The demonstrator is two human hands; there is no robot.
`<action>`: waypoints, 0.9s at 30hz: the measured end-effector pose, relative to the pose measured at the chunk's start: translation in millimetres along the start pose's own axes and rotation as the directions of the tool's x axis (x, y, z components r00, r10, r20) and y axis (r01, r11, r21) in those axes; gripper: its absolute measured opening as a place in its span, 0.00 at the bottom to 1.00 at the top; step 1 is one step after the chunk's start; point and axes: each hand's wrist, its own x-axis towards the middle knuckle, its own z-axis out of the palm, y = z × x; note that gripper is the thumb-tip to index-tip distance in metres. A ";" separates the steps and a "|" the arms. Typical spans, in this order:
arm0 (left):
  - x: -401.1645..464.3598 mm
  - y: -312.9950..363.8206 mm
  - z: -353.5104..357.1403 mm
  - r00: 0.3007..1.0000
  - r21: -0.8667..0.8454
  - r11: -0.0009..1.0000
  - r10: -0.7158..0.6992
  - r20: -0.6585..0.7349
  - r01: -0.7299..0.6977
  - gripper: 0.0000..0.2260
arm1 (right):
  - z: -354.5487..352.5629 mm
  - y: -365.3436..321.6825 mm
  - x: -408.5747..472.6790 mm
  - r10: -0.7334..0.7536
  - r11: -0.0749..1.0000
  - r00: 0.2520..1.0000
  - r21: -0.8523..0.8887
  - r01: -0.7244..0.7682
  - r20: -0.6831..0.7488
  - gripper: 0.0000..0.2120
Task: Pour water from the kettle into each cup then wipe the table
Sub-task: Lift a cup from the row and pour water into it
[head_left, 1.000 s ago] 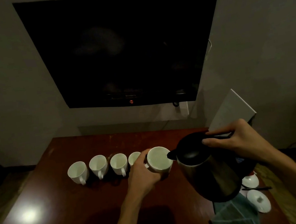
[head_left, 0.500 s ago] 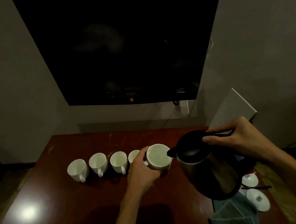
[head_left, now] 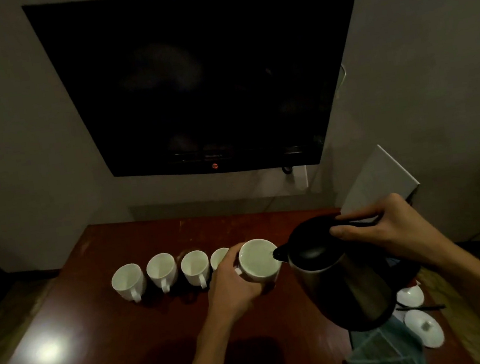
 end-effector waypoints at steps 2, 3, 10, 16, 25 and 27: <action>0.4 -0.8 0.1 1.000 0.002 1.000 0.007 0.000 -0.007 0.35 | 0.3 -0.4 -0.6 -0.001 1.000 1.000 -0.001 0.001 0.003 0.28; 0.4 -1.4 0.2 1.000 0.003 1.000 0.009 0.004 -0.009 0.36 | 0.7 -0.7 -0.6 0.004 1.000 1.000 -0.002 -0.004 0.006 0.28; -1.2 -2.6 1.8 1.000 -0.002 1.000 0.014 -0.003 -0.014 0.37 | 1.0 -0.7 -2.1 0.016 1.000 1.000 -0.007 -0.016 0.007 0.29; -3.2 -2.6 0.8 1.000 0.004 1.000 0.019 0.001 -0.019 0.37 | 2.1 -1.2 -3.6 0.021 1.000 1.000 -0.010 -0.021 -0.001 0.30; -4.0 -5.1 0.3 1.000 -0.014 1.000 0.013 -0.009 -0.013 0.38 | 0.2 0.7 -6.2 0.024 1.000 1.000 -0.004 -0.024 -0.005 0.30; -3.7 -5.0 0.3 1.000 -0.012 1.000 0.014 0.000 -0.014 0.38 | 0.2 -0.1 -6.6 0.029 1.000 1.000 -0.006 -0.029 -0.001 0.30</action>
